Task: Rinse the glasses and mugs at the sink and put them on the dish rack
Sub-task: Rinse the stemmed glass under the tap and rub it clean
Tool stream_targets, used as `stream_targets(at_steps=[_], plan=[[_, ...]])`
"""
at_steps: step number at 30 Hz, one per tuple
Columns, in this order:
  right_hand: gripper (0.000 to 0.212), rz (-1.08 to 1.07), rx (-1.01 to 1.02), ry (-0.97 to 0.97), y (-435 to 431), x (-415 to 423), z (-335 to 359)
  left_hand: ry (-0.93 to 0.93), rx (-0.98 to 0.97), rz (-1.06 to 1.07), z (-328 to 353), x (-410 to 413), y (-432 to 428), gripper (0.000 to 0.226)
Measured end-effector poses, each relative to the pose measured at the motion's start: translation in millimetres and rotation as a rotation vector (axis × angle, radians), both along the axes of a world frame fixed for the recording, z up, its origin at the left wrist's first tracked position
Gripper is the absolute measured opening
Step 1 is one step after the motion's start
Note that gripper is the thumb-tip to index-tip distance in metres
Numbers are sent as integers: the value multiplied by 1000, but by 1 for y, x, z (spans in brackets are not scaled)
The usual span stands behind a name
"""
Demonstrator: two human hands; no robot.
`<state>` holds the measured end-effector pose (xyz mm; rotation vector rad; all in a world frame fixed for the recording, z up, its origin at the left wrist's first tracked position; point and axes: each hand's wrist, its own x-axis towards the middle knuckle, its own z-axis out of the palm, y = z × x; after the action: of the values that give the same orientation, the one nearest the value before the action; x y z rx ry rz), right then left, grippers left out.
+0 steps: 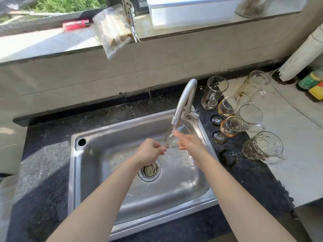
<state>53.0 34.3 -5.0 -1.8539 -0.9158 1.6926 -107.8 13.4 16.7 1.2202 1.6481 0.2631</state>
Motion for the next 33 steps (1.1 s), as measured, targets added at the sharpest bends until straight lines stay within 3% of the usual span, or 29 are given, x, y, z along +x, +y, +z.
stream_targets(at_steps=[4, 8, 12, 14, 18, 20, 23, 24, 27, 31, 33], plan=[[86, -66, 78, 22, -6, -25, -10, -42, 19, 18, 0, -1, -1, 23], [56, -285, -101, 204, 14, -24, -5, -83, -17, 25, 0, -7, -5, 24], [80, -143, 93, 10, 5, -38, -7, -165, -57, 98, -1, -9, -6, 24], [89, -93, 90, -3, 4, -41, -10, -180, -62, 93, 0, -11, -6, 23], [35, -251, 34, 194, 20, -32, 1, -226, -64, 78, 1, -15, -6, 24], [35, -189, 157, 162, 19, -35, 3, -309, -73, 120, 0, -16, -7, 22], [60, -90, 207, 166, 16, -39, 1, -447, -104, 162, -1, -19, -4, 20], [54, -111, 164, 225, 18, -36, 3, -485, -127, 165, -1, -20, -2, 21], [7, -221, 41, 483, 30, -24, 4, -586, -206, 171, 0, -21, 2, 21], [29, -133, 108, 379, 34, -24, -1, -580, -222, 182, 5, -20, 3, 23], [20, -105, 114, 271, 35, -27, 4, -449, -177, 119, 11, -20, 5, 23]])
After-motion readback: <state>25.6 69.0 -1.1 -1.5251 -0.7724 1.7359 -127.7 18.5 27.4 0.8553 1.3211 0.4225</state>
